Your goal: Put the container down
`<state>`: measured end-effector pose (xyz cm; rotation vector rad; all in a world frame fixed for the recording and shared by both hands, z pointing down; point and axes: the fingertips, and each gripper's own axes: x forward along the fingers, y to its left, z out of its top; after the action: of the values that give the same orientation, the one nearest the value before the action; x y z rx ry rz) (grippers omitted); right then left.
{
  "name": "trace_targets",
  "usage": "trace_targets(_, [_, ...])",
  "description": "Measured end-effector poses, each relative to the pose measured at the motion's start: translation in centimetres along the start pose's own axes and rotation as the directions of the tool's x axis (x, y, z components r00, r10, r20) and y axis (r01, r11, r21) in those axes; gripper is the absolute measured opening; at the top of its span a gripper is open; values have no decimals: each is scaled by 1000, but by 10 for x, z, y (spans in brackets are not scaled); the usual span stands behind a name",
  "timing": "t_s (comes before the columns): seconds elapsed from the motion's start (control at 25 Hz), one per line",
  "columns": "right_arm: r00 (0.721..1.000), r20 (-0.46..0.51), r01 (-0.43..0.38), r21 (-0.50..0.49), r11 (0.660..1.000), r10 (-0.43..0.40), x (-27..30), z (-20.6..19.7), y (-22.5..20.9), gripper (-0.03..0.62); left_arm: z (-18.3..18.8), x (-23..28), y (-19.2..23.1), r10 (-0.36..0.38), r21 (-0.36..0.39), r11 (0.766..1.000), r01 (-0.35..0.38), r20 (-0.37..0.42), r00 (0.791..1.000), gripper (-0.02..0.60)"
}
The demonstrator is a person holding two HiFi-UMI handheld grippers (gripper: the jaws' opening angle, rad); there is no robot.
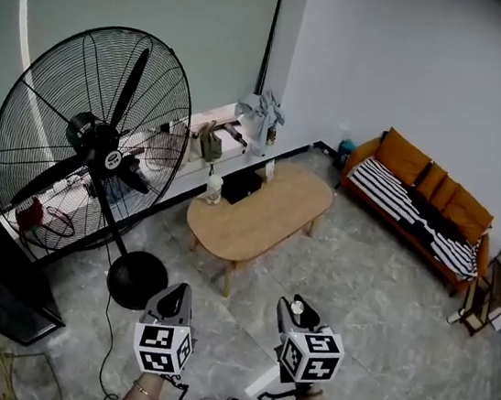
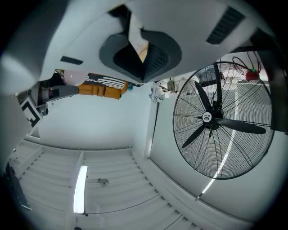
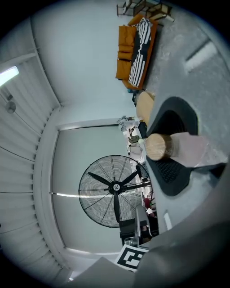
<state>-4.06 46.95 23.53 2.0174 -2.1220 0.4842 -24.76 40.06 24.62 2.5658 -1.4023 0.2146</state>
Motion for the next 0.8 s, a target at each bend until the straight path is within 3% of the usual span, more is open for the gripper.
trace_targets(0.36, [1000, -10, 7, 19, 1000, -7, 22, -3, -9, 130, -5, 23, 5, -12, 3, 1000, 12, -24, 1000, -6])
trace_targets(0.8, [1000, -17, 4, 14, 1000, -4, 86, 25, -48, 130, 18, 100, 13, 2, -4, 1000, -3, -21, 1000, -6])
